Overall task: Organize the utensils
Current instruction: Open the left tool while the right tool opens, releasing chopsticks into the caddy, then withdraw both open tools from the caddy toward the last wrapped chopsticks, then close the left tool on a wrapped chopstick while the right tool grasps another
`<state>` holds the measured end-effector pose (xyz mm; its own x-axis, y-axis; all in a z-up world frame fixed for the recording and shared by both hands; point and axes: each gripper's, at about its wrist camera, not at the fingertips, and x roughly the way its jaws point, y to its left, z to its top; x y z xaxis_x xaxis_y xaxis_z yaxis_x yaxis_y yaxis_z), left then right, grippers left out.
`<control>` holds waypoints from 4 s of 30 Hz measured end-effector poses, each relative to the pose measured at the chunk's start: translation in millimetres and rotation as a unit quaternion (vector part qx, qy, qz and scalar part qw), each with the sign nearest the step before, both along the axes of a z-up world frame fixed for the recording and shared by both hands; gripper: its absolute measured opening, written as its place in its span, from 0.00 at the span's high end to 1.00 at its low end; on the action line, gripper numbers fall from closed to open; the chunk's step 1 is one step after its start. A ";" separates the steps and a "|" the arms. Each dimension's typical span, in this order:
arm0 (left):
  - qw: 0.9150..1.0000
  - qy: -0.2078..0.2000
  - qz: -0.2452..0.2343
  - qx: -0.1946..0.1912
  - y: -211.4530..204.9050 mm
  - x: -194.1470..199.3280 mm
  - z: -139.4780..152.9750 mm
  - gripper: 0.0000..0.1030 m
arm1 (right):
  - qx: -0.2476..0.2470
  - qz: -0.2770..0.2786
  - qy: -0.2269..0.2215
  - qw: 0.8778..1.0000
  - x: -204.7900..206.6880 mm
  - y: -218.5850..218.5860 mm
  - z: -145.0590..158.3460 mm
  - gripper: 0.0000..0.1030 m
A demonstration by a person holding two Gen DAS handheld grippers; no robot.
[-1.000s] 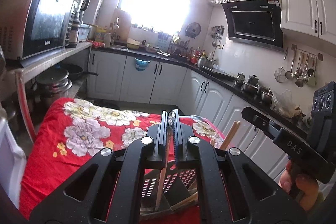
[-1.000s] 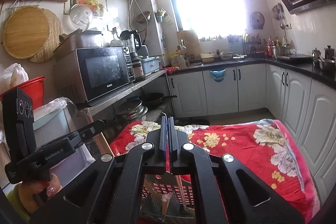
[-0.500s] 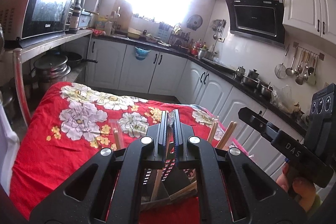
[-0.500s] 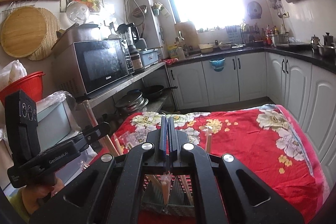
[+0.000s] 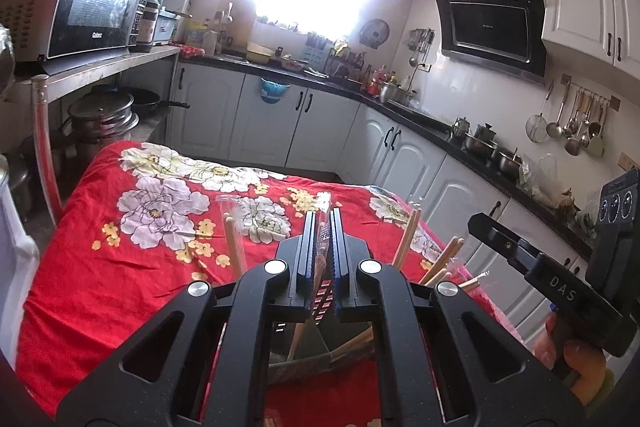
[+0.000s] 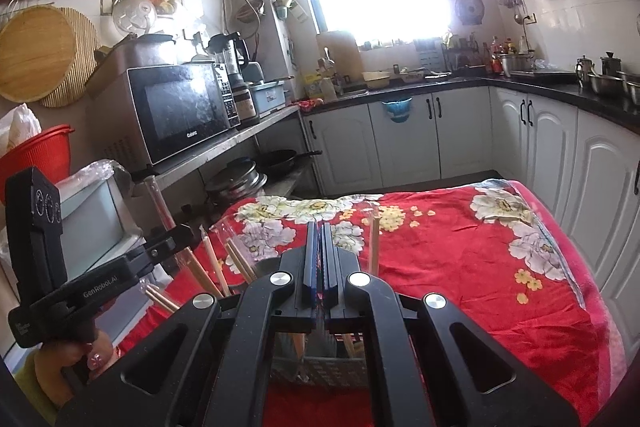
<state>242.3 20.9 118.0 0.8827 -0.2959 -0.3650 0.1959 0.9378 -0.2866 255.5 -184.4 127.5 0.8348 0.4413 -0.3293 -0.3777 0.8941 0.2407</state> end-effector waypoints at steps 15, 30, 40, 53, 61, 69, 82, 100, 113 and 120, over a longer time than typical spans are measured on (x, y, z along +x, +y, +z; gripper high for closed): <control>1.000 0.016 0.005 0.025 0.9 -17.9 0.8 0.67 | -0.007 -0.002 0.014 1.000 -15.5 -4.9 -4.5 0.84; 1.000 0.023 0.005 0.015 8.6 -43.5 -0.8 0.37 | -0.010 -0.010 0.024 1.000 -38.7 -13.5 -11.5 0.70; 0.999 0.030 0.003 0.014 10.7 -64.8 -9.7 0.20 | -0.014 -0.012 0.036 0.999 -56.2 -19.3 -23.0 0.60; 0.998 0.058 0.006 0.029 12.1 -80.6 -34.6 0.10 | -0.042 -0.001 0.044 0.998 -81.5 -15.1 -38.4 0.47; 0.996 0.078 0.005 0.035 11.8 -84.9 -51.2 0.10 | -0.058 0.008 0.061 0.996 -91.2 -9.5 -56.7 0.44; 0.994 0.102 0.004 0.037 11.4 -87.1 -71.0 0.10 | -0.062 0.009 0.084 0.994 -95.7 -12.1 -74.7 0.42; 0.988 0.147 -0.010 0.050 -1.7 -80.1 -104.3 0.10 | -0.064 0.001 0.133 0.989 -92.6 -22.5 -108.8 0.42; 0.973 0.225 -0.034 0.031 -9.4 -52.2 -153.8 0.18 | -0.059 -0.021 0.211 0.975 -68.2 -45.8 -150.8 0.42; 0.966 0.256 -0.035 0.017 -9.8 -29.6 -169.8 0.29 | -0.034 -0.029 0.281 0.959 -28.2 -56.9 -180.2 0.42; 0.966 0.257 -0.031 0.025 -13.0 -19.2 -171.1 0.32 | -0.045 -0.027 0.284 0.957 -9.5 -50.4 -183.7 0.48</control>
